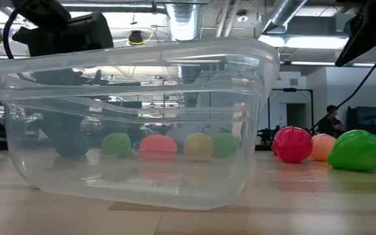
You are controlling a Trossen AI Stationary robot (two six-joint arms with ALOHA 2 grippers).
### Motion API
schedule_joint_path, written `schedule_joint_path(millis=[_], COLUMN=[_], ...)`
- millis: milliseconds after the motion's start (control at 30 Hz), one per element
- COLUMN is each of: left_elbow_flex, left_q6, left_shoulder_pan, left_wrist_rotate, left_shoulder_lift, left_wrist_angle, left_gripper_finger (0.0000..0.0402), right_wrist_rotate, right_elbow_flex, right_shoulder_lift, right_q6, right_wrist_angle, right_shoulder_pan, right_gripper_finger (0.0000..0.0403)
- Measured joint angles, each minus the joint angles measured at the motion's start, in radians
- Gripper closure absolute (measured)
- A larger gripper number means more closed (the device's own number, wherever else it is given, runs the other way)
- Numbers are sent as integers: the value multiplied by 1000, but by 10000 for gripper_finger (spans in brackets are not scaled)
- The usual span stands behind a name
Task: Pick and placing Produce into tupperware
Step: Put the bell pepper into the transparent bin
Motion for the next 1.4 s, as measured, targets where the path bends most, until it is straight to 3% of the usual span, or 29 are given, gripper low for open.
schedule_joint_path(millis=[167,500,733,1000,1200,1400], left_elbow_flex=[0,-4,-3,-2,-1,-1], left_q6=[-15,-41,-52,-91,-116,-141], left_shoulder_pan=[-1,0,1,-3,-32,-68], left_wrist_rotate=[6,-3,-9,-9,-8,-8], left_shoulder_lift=[0,-36,-135,-269,-358,-407], left_wrist_angle=[1,-1,-2,-3,0,46], left_gripper_finger=[197,166,197,176,198,183], right_wrist_rotate=[0,0,0,0,0,4], right_elbow_flex=[0,0,0,0,0,0], right_shoulder_lift=[0,0,0,0,0,0], right_q6=[1,16,17,18,23,25], right_wrist_angle=[0,4,4,4,4,4], right_shoulder_pan=[0,0,0,0,0,0], right_gripper_finger=[121,121,121,121,121,121])
